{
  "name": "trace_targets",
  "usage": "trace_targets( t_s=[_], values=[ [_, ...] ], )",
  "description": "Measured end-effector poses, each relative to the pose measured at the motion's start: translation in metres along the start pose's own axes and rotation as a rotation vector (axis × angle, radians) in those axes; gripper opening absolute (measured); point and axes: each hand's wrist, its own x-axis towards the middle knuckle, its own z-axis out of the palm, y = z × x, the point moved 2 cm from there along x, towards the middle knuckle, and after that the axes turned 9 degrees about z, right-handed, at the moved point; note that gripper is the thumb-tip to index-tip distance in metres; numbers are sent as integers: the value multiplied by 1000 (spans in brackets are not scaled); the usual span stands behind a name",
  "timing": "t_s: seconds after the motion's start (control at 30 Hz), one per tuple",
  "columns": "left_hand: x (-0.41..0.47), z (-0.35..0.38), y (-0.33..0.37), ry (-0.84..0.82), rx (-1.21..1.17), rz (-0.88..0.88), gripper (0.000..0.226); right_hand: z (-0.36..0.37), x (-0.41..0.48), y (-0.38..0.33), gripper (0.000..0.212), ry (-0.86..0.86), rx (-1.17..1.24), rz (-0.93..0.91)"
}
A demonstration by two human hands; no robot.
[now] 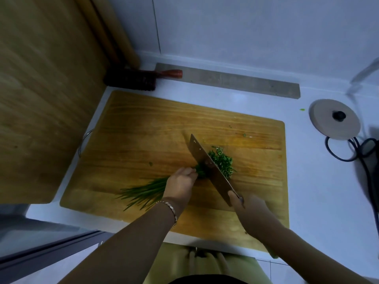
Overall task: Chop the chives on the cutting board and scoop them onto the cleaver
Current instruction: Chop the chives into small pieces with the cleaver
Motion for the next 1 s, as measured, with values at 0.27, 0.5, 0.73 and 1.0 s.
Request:
trace_targets(
  t_s=[0.27,0.5,0.73,1.0],
  values=[
    [-5,0,-4,-56,73,67,48,19,15,-9,43,69,21,-76],
    [-13,-2,1,-63,122,53,40,17,14,-7,47,65,107,-37],
    [-13,7,-2,22,-36,-46,34,-2,18,4,40,3,376,95],
    [-6,11,4,5,-49,-51,35,-15,6,13,46,67,197,18]
  ],
)
